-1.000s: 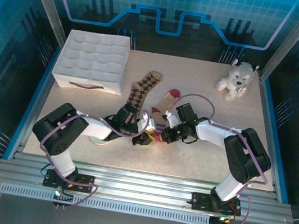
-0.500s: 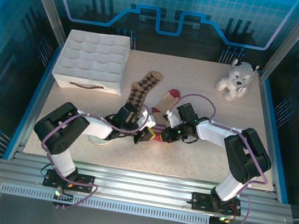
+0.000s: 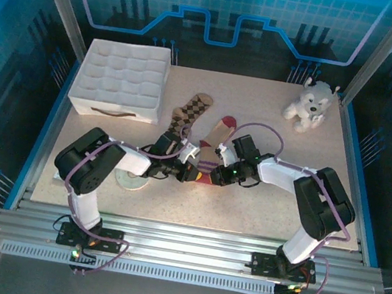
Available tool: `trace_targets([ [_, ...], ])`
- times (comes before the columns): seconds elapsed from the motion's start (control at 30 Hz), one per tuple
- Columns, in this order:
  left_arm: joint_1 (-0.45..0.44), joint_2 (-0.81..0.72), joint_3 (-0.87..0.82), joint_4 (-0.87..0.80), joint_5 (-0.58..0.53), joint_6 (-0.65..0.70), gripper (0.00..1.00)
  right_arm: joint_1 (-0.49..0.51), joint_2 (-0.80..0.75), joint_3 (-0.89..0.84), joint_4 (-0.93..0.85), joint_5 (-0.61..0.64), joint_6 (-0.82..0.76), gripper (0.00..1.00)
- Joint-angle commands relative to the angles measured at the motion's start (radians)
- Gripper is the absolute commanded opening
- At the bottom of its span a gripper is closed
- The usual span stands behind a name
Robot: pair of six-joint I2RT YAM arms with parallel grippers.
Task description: Roll the socks
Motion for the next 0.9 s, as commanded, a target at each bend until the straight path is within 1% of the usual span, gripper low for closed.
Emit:
trace_targets([
  [0.0,0.012,0.024,-0.006,-0.062,-0.018,-0.036,0.0,-0.012,0.033,0.056,-0.074,0.069,0.018,0.14],
  [0.1,0.011,0.003,-0.022,-0.056,-0.028,-0.016,0.01,-0.012,0.07,0.096,-0.142,0.126,0.028,0.14],
  [0.2,0.012,-0.033,-0.029,-0.081,-0.047,0.025,0.08,-0.011,0.117,0.146,-0.226,0.189,0.041,0.13],
  [0.27,0.011,-0.065,-0.029,-0.11,-0.064,0.06,0.17,-0.007,0.144,0.17,-0.271,0.222,0.041,0.13],
  [0.4,0.012,-0.14,-0.041,-0.149,-0.088,0.141,0.26,0.0,0.168,0.198,-0.328,0.276,0.038,0.12],
  [0.43,0.011,-0.167,-0.048,-0.149,-0.091,0.168,0.3,0.0,0.173,0.204,-0.34,0.283,0.037,0.12],
  [0.5,0.011,-0.221,-0.063,-0.153,-0.083,0.236,0.31,0.003,0.182,0.215,-0.357,0.291,0.035,0.11],
  [0.7,0.006,-0.371,-0.079,-0.2,-0.046,0.513,0.3,0.017,0.196,0.232,-0.377,0.299,0.026,0.11],
  [0.73,0.004,-0.39,-0.083,-0.183,-0.038,0.543,0.3,0.02,0.198,0.235,-0.379,0.3,0.023,0.11],
  [0.8,-0.014,-0.419,-0.088,-0.172,-0.027,0.641,0.29,0.026,0.201,0.24,-0.38,0.294,0.017,0.11],
  [0.83,-0.031,-0.43,-0.086,-0.172,-0.033,0.704,0.3,0.026,0.201,0.241,-0.378,0.285,0.013,0.11],
  [0.87,-0.057,-0.439,-0.078,-0.194,-0.062,0.774,0.31,0.027,0.201,0.242,-0.374,0.277,0.012,0.11],
])
